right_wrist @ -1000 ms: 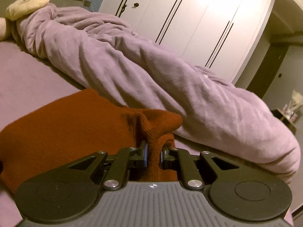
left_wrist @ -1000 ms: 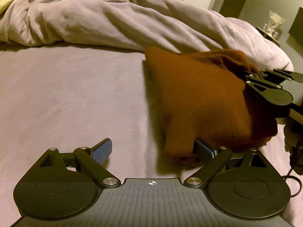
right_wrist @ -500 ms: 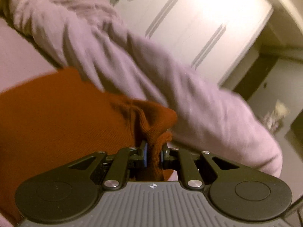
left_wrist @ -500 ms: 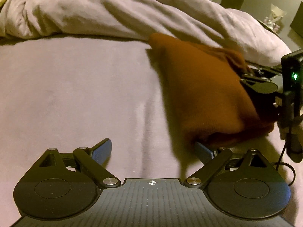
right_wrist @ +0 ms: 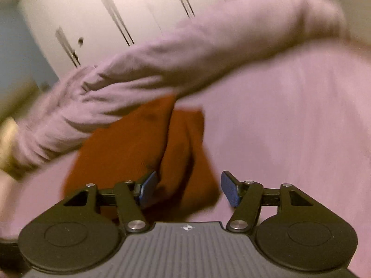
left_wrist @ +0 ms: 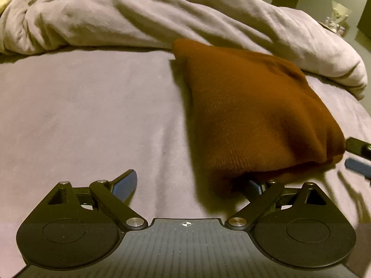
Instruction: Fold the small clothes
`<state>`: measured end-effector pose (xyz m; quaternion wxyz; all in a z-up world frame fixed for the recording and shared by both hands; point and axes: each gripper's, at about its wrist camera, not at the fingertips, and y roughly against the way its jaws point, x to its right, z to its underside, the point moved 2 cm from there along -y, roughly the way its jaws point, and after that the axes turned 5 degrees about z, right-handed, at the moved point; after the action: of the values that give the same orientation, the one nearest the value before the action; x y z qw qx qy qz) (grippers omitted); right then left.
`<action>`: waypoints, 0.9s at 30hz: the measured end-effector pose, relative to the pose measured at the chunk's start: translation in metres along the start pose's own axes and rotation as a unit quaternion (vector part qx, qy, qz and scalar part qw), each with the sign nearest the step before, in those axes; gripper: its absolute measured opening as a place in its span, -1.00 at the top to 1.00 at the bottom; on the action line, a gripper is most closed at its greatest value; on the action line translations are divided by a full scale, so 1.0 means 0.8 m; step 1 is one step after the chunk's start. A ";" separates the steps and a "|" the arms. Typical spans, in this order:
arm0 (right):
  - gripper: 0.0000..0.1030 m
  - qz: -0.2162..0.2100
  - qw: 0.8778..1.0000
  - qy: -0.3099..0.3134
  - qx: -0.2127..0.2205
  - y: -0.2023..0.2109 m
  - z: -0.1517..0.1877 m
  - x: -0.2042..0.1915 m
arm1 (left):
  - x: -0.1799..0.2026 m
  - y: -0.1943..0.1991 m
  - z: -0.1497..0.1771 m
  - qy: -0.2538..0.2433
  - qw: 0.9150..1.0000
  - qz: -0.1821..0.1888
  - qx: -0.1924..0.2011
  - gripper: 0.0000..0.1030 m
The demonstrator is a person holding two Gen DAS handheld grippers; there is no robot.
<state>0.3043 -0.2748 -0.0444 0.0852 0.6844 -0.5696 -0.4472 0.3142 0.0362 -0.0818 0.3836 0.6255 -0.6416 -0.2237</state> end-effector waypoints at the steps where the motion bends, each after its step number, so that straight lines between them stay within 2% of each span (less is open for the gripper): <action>1: -0.07 -0.024 0.999 -0.031 -0.006 0.001 0.006 0.008 | 0.001 -0.001 -0.001 0.001 1.000 -0.003 0.001 -0.88; 5: -0.07 -0.087 0.992 -0.088 -0.025 -0.013 0.010 0.007 | 0.006 -0.003 -0.001 0.004 1.000 -0.014 0.002 -0.88; 9: -0.10 -0.084 0.992 -0.091 -0.026 -0.025 0.007 -0.009 | 0.005 -0.007 -0.001 0.010 1.000 -0.016 -0.002 -0.88; 10: -0.15 -0.083 0.991 -0.095 -0.032 -0.035 0.004 -0.012 | 0.005 -0.009 -0.002 0.010 1.000 -0.017 -0.005 -0.89; 12: -0.12 -0.085 0.989 -0.109 -0.050 -0.056 0.002 -0.016 | 0.006 -0.012 -0.003 0.008 1.000 -0.019 -0.007 -0.89; 14: 0.36 -0.089 0.990 -0.094 -0.058 -0.068 -0.002 -0.026 | 0.006 -0.011 -0.005 0.005 1.000 -0.020 -0.009 -0.83; 15: 0.61 -0.078 0.993 -0.073 -0.057 -0.071 -0.005 -0.034 | 0.006 -0.010 -0.006 0.005 1.000 -0.019 -0.009 -0.80; 18: 0.65 -0.028 0.999 0.016 -0.006 -0.048 -0.015 -0.059 | 0.004 -0.007 -0.005 0.010 1.000 -0.013 -0.007 -0.70; 20: 0.66 0.005 0.995 0.080 0.053 -0.023 -0.017 -0.075 | 0.003 -0.003 -0.003 0.022 1.000 -0.011 -0.005 -0.65; 22: 0.66 0.030 0.989 0.117 0.084 -0.012 -0.015 -0.079 | 0.002 -0.002 -0.001 0.034 0.999 -0.008 -0.002 -0.63; 24: 0.66 0.056 0.984 0.147 0.080 -0.021 -0.005 -0.075 | 0.003 -0.001 0.002 0.035 0.999 -0.010 -0.003 -0.62; 27: 0.60 0.089 0.983 0.157 0.036 -0.061 0.013 -0.052 | 0.000 0.008 0.007 0.038 0.999 -0.005 -0.014 -0.62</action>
<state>0.3332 -0.2184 -0.0595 0.1880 0.6955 -0.6234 -0.3039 0.3062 0.0359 -0.0801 0.4151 0.6314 -0.6201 -0.2111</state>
